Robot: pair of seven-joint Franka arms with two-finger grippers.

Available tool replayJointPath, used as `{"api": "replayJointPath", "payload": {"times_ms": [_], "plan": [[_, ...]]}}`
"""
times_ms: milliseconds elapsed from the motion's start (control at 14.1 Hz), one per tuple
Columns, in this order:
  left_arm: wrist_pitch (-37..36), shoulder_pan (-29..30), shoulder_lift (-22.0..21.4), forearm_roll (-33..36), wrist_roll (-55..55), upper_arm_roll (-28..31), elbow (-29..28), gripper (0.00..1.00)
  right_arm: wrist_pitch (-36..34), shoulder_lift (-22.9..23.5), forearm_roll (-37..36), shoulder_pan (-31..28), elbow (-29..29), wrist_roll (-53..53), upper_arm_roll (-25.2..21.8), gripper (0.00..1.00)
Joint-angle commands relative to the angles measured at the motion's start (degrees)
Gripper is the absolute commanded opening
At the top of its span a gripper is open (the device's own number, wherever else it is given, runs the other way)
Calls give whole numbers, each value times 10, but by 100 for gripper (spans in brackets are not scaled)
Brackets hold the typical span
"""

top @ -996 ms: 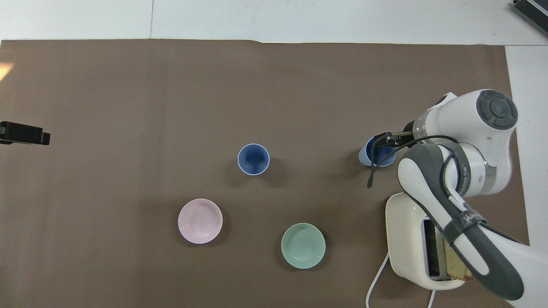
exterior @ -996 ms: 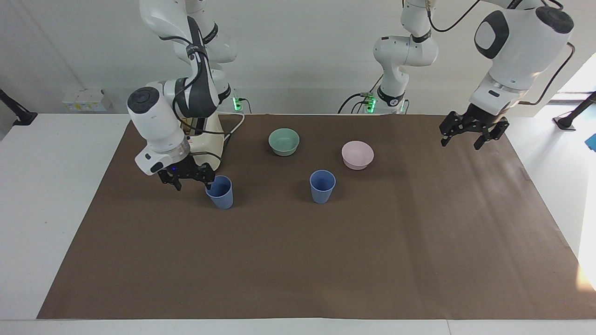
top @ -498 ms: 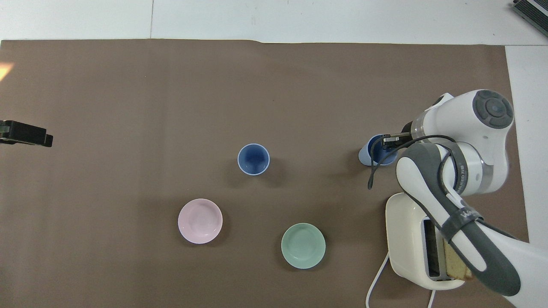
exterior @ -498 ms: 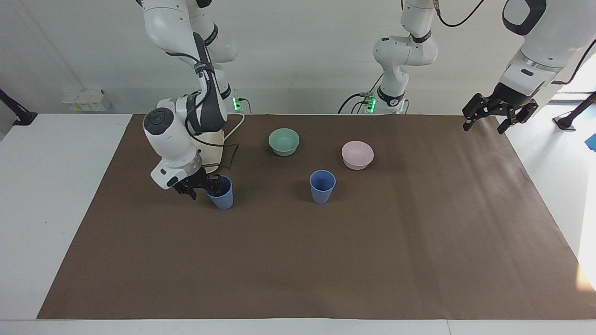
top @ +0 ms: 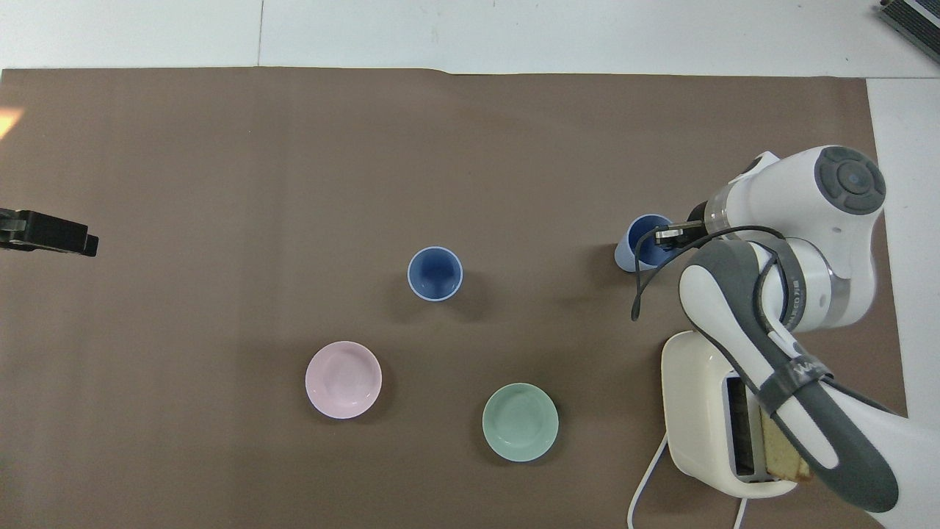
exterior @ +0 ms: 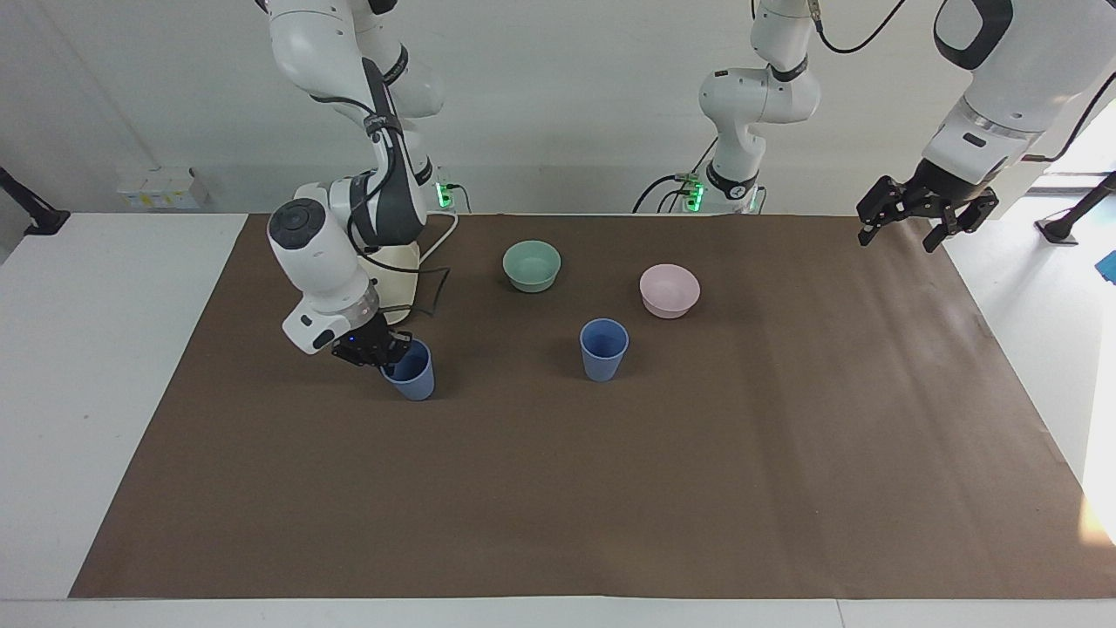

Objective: Stack blue cups with both arms
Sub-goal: 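Grasp the other blue cup's rim with the right gripper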

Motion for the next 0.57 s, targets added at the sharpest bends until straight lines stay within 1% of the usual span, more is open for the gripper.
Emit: {"api": "replayJointPath", "payload": {"times_ms": [0, 71, 213, 356, 498], "plan": [[-10, -5, -3, 12, 3, 3, 3, 100, -74, -6, 10, -4, 66, 68, 38, 0], [-9, -5, -3, 12, 3, 3, 3, 100, -85, -6, 9, -4, 81, 114, 58, 0], [-9, -5, -3, 12, 4, 2, 3, 100, -87, -4, 7, -1, 105, 188, 88, 0], [-9, -5, -3, 12, 4, 3, 3, 100, -87, 0, -3, 41, 127, 255, 93, 0], [-9, -5, -3, 12, 5, 3, 3, 100, -88, 3, -9, 71, 139, 274, 92, 0]]}}
